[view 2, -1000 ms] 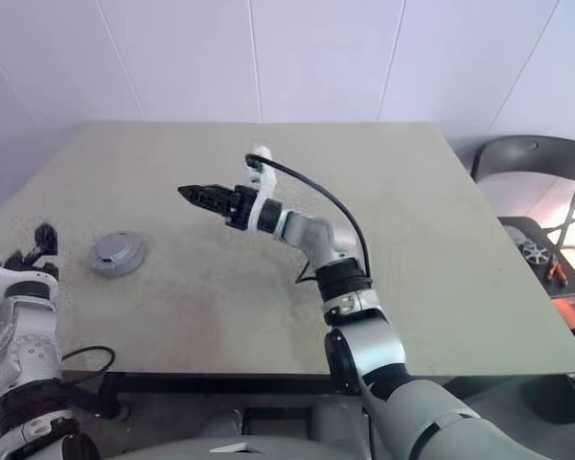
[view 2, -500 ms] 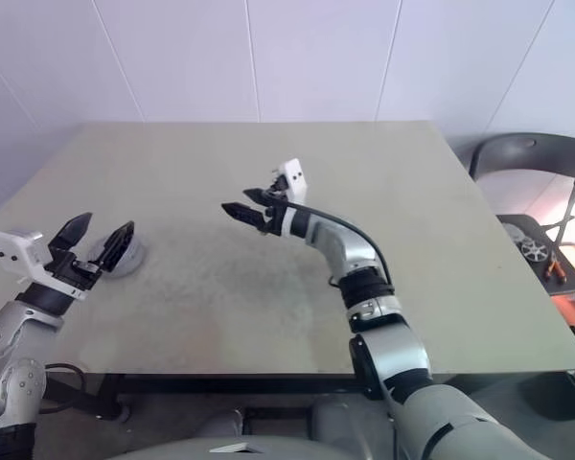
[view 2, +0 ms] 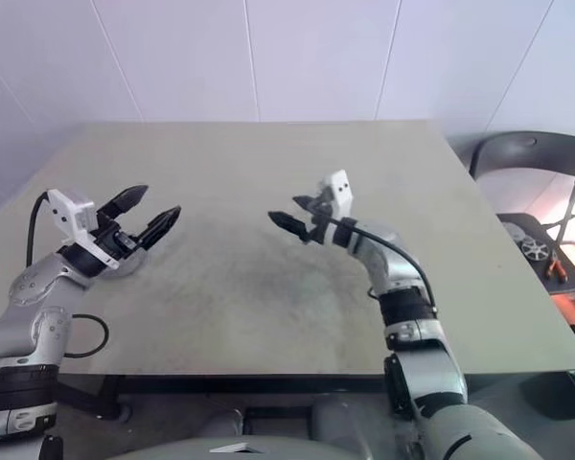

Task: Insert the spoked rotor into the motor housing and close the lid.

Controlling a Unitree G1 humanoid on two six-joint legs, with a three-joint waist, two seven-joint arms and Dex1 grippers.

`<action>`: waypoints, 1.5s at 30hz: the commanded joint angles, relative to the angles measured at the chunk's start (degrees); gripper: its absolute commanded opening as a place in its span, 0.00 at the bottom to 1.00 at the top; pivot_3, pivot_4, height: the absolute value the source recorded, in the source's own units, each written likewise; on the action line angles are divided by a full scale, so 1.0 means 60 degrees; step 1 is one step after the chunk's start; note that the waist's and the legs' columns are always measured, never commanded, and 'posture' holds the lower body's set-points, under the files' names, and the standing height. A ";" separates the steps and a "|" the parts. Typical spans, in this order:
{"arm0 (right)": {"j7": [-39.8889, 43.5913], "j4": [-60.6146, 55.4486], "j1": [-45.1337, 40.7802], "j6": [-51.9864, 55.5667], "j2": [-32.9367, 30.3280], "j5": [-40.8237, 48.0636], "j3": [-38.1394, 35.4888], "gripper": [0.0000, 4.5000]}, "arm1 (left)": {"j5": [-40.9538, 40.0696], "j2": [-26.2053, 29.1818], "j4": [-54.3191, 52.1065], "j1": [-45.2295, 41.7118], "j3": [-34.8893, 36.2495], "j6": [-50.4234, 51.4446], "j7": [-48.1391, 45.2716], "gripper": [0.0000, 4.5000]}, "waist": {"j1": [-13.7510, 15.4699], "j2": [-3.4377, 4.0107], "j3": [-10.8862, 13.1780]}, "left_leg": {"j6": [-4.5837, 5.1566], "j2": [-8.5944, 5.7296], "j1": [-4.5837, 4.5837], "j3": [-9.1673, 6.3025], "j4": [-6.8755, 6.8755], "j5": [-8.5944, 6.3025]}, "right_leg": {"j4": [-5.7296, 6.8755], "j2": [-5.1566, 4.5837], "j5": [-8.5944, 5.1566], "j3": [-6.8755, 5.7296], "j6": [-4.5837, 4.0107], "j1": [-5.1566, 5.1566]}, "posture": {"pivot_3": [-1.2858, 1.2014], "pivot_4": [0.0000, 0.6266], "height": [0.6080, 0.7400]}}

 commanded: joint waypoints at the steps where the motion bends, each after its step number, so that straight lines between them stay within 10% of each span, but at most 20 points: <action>1: -0.0438 -0.0902 0.0232 0.0223 -0.0230 0.0104 -0.0276 0.99 | 0.0097 0.0153 0.0334 -0.0553 -0.0184 -0.0032 -0.0569 1.00 | 0.0005 0.0000 0.0000 | 0.0000 0.0000 -0.0001 0.0000 0.0003 0.0000 | 0.0003 0.0001 0.0000 -0.0001 0.0000 -0.0002 | 0.52 0.00 1.00; 45: -0.0685 -0.1184 -0.0030 0.0162 -0.0460 0.0000 0.0017 0.99 | 0.1081 -0.0556 0.1449 -0.1025 -0.0632 -0.0873 -0.1174 1.00 | 0.0030 -0.0001 0.0000 | 0.0002 -0.0001 0.0021 0.0002 0.0033 0.0001 | 0.0045 0.0002 -0.0001 0.0006 0.0002 0.0012 | 0.52 0.00 1.00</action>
